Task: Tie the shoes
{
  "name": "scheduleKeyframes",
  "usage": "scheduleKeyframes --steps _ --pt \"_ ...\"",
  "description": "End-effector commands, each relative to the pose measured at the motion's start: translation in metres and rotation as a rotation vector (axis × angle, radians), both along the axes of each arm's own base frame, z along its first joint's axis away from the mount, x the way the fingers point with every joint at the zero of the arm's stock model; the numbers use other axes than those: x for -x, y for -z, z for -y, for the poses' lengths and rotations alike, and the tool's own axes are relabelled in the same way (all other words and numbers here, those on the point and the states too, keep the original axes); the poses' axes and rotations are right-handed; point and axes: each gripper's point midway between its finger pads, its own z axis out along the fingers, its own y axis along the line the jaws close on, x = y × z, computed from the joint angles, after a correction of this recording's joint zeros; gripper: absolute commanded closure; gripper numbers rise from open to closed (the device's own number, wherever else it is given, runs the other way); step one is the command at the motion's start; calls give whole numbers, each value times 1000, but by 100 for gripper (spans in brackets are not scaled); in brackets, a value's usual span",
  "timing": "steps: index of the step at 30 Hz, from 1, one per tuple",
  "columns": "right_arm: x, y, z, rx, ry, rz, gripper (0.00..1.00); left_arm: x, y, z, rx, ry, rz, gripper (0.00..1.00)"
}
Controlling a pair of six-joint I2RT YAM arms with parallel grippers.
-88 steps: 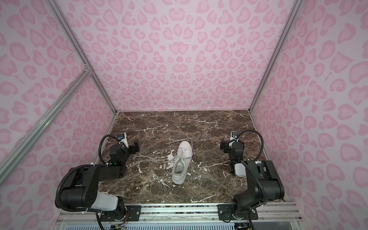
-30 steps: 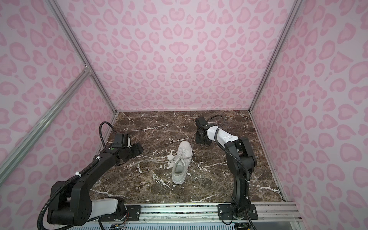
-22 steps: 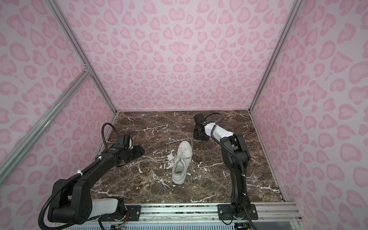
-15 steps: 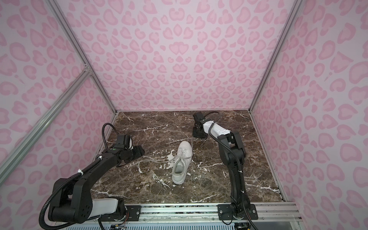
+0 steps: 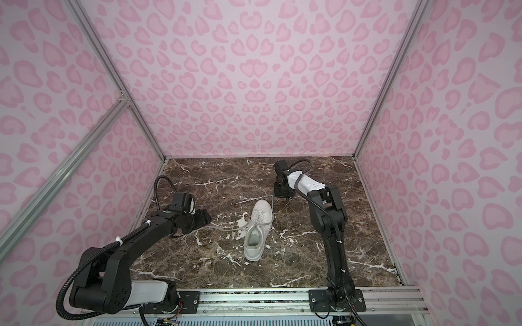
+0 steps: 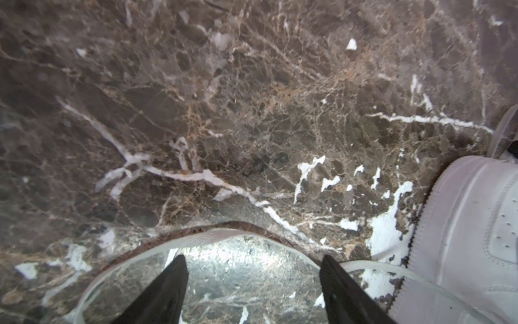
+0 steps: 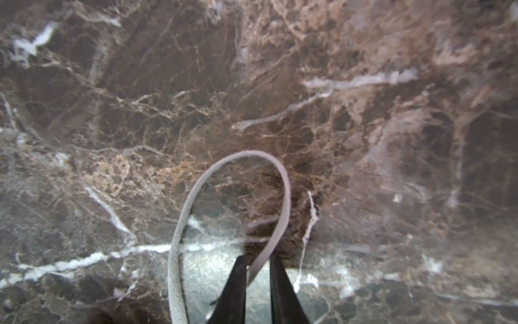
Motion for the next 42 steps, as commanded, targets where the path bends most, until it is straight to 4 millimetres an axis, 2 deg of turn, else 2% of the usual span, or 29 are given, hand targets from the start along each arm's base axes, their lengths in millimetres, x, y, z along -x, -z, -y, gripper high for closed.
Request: scheduleKeyframes --steps 1,6,9,11,14,20,25,28,31,35,40,42 --pt "2 4 -2 -9 -15 -7 85 -1 2 4 9 -12 1 23" --pt "3 -5 -5 -26 -33 0 94 -4 1 6 12 -7 1 23" --pt "9 -25 -7 -37 -48 23 97 -5 2 6 11 -7 -2 23" --pt "15 -46 -9 -42 -70 56 97 -5 3 7 12 -4 -5 24" --pt "28 -91 -17 -47 -110 139 98 -6 5 8 16 0 -8 24" --pt "59 -180 -48 -47 -240 339 98 -9 12 11 25 11 -22 24" --pt "77 -241 -88 -86 -329 494 99 -10 17 11 19 14 -35 25" --pt "89 -280 -121 -126 -390 609 99 -12 19 12 17 16 -41 25" --pt "100 -311 -151 -187 -434 701 99 -13 21 12 17 14 -45 26" --pt "105 -329 -184 -240 -479 738 99 -12 27 12 18 18 -58 26" --pt "110 -332 -226 -299 -553 754 99 -8 34 14 18 29 -80 27" --pt "104 -323 -239 -330 -545 729 99 -5 37 12 11 27 -90 29"
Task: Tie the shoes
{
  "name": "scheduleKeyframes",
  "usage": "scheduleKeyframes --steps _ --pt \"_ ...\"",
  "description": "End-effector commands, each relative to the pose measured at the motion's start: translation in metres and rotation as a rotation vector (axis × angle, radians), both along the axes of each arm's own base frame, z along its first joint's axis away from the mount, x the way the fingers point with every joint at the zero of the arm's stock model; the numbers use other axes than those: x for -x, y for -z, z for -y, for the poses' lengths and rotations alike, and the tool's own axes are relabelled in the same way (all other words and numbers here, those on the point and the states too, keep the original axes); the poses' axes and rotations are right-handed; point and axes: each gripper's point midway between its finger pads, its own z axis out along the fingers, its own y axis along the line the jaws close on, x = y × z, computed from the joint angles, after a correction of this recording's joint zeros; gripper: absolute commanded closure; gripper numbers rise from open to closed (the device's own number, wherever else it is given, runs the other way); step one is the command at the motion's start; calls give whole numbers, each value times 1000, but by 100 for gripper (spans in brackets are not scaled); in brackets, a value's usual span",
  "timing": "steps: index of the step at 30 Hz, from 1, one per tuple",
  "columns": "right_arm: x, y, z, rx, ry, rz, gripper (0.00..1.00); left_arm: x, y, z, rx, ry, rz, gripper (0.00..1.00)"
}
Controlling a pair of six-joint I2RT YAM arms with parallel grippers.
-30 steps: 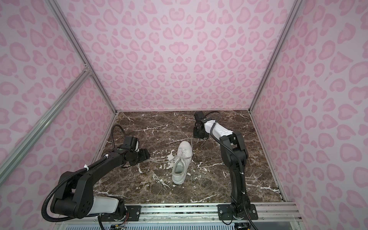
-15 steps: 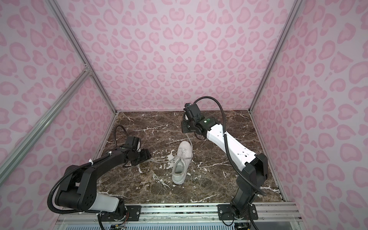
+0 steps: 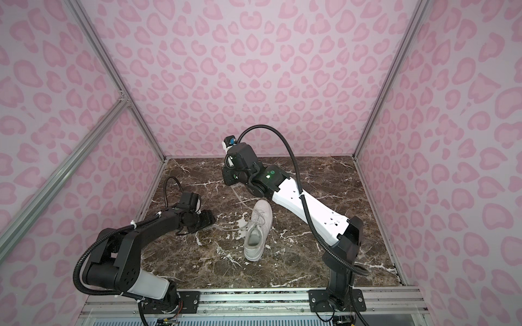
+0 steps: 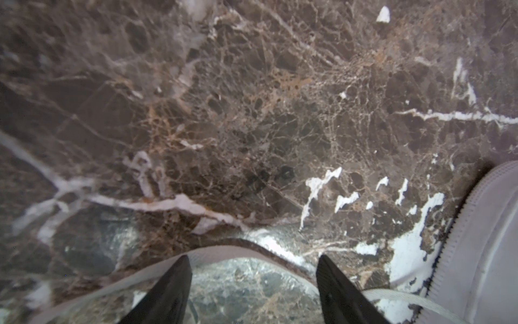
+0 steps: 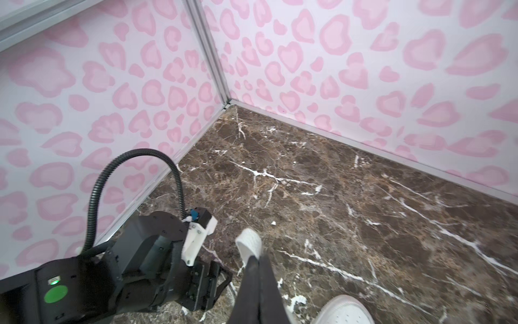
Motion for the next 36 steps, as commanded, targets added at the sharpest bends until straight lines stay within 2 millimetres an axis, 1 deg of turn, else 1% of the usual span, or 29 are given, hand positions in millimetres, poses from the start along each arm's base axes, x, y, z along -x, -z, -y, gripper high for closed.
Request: scheduleKeyframes --steps 1,4,5,8,10,13,15,16,18,19,21,22,26,27,30,31,32,36 --pt "-7 9 -24 -33 -28 -17 99 9 9 -3 -11 2 -39 31" --pt "-21 38 -37 -11 -19 -66 99 13 12 -5 -18 -4 -44 39" --pt "-26 51 -41 0 -12 -89 99 14 12 -5 -20 -6 -43 44" --pt "-40 85 -45 33 14 -159 98 17 11 -7 -25 -11 -38 57" --pt "-48 109 -48 48 19 -202 97 19 11 -9 -32 -11 -34 62" --pt "-58 148 -51 81 24 -268 97 21 11 -10 -40 -7 -37 62" --pt "-62 168 -50 96 34 -321 96 22 12 -10 -42 -6 -43 62" --pt "-64 185 -50 113 33 -352 96 22 12 -11 -46 -8 -43 62" --pt "-66 200 -49 130 31 -387 94 23 10 -12 -50 -9 -41 62" --pt "-66 206 -49 139 28 -401 90 23 10 -13 -54 -13 -38 59" --pt "-67 212 -47 153 28 -421 83 22 4 -15 -63 -19 -19 54" --pt "-67 213 -45 160 28 -428 76 21 2 -18 -73 -26 -13 52" --pt "-65 203 -35 184 31 -422 55 18 -8 -15 -59 -28 -3 48" --pt "-65 199 -31 193 35 -412 52 16 -10 -13 -50 -30 -4 48" --pt "-64 182 -19 196 45 -387 51 11 -12 -13 -54 -38 -5 47" --pt "-64 173 -14 187 50 -374 51 10 -12 -14 -70 -36 -10 47" --pt "-64 169 -9 182 54 -368 51 9 -12 -15 -91 -25 -14 48" --pt "-62 164 17 173 83 -367 51 3 -13 -16 -209 43 -36 55"
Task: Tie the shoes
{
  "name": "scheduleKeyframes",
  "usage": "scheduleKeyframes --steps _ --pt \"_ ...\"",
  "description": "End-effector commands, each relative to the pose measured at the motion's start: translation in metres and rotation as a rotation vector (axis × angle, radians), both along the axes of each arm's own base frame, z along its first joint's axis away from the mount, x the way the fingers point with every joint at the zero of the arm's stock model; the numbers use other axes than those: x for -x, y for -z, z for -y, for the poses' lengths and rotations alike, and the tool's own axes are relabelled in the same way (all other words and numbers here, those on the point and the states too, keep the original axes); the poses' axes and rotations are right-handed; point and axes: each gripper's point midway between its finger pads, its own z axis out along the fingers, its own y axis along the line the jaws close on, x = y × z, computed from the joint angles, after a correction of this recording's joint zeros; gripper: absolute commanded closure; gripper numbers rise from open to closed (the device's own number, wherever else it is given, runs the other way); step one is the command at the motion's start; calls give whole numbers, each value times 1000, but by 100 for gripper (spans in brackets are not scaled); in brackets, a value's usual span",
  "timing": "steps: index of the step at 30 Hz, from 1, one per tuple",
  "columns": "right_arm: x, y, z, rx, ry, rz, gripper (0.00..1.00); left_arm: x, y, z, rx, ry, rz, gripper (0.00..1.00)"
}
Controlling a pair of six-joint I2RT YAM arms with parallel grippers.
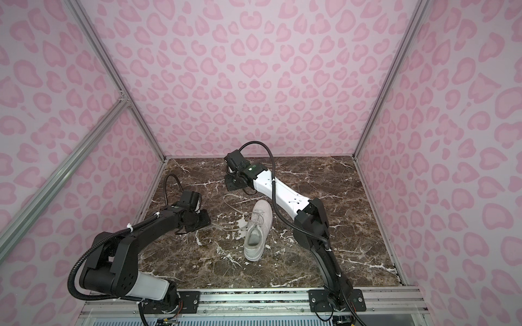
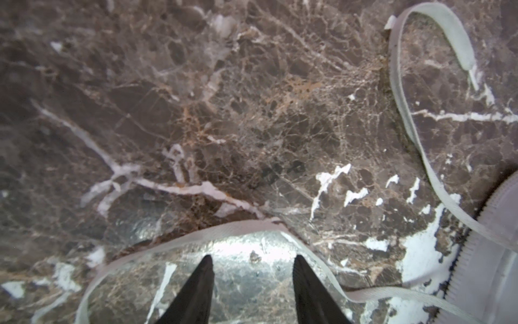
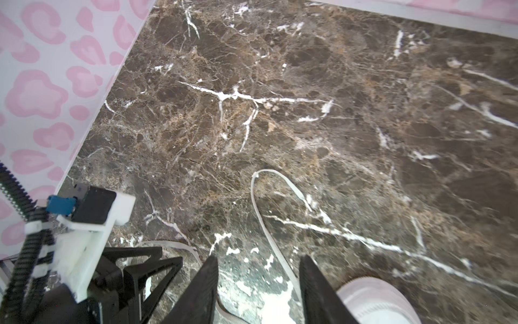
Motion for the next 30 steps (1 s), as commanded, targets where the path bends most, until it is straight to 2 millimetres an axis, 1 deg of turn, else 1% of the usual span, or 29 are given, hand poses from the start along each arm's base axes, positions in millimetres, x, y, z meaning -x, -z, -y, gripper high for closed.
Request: scheduleKeyframes --steps 1,3,7,13,18,19,20,24,26,27,29,30 --pt "-2 2 19 12 22 8 51 -1 1 -9 -117 38 -40 55" --pt "0 3 32 14 39 5 51 -2 4 -9 -150 55 -63 55" --pt "1 6 55 28 68 -6 51 -6 9 -2 -163 75 -81 53" --pt "5 9 79 37 99 -15 51 -9 20 8 -194 100 -115 53" --pt "9 11 94 52 110 -19 52 -7 27 14 -215 120 -130 62" --pt "9 12 96 54 113 -21 52 -7 28 15 -217 123 -130 69" --pt "9 12 98 54 116 -23 53 -7 30 15 -219 124 -134 71" --pt "11 11 104 54 124 -25 53 -8 30 19 -220 136 -135 87" --pt "12 10 105 50 125 -22 54 -9 25 21 -223 140 -124 94" --pt "13 8 106 47 127 -19 54 -12 20 22 -228 142 -106 97" --pt "15 7 108 45 131 -21 53 -15 5 27 -244 158 -61 97" --pt "17 6 110 44 135 -21 54 -18 -6 30 -248 167 -28 97"
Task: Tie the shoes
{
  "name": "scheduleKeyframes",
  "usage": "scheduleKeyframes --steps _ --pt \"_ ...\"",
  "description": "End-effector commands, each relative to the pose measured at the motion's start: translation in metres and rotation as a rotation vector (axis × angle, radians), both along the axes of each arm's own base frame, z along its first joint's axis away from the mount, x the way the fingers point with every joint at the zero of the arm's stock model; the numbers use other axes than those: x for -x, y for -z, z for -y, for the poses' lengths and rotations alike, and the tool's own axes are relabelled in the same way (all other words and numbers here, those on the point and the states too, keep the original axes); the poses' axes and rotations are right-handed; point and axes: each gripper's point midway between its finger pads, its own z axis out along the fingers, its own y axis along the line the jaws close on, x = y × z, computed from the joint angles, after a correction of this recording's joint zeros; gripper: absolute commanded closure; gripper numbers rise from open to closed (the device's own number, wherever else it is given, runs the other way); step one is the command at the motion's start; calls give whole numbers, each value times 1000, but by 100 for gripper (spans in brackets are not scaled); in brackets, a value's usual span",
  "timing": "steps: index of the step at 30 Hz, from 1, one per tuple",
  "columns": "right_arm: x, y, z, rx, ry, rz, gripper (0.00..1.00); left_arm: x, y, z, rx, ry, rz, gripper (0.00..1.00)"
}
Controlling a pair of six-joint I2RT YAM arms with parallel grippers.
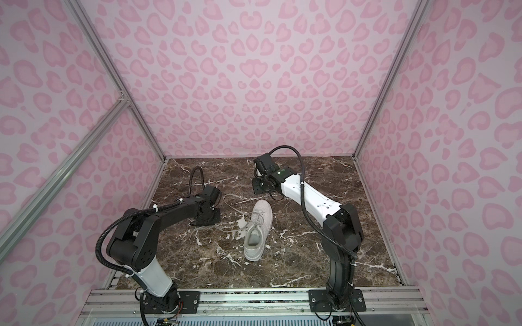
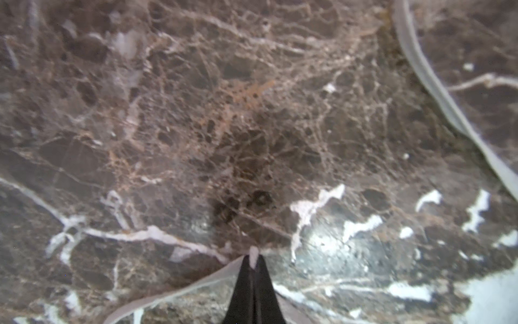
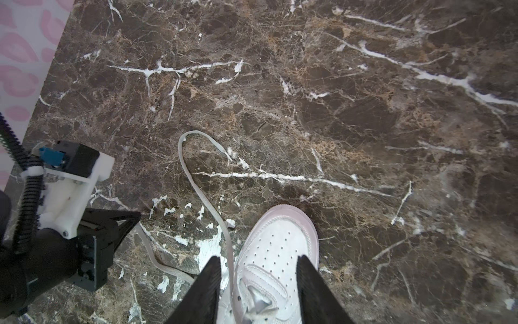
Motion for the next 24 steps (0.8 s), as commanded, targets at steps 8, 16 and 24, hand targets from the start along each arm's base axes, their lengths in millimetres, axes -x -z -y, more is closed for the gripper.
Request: scheduleKeyframes --steps 8,16,24 --pt "19 6 63 -32 147 -14 53 -48 -141 50 29 182 301 97" --pt "45 5 178 -49 401 -23 53 -85 -235 191 215 592 551 97" --pt "82 -11 261 -77 613 48 52 -45 -219 340 415 942 499 97"
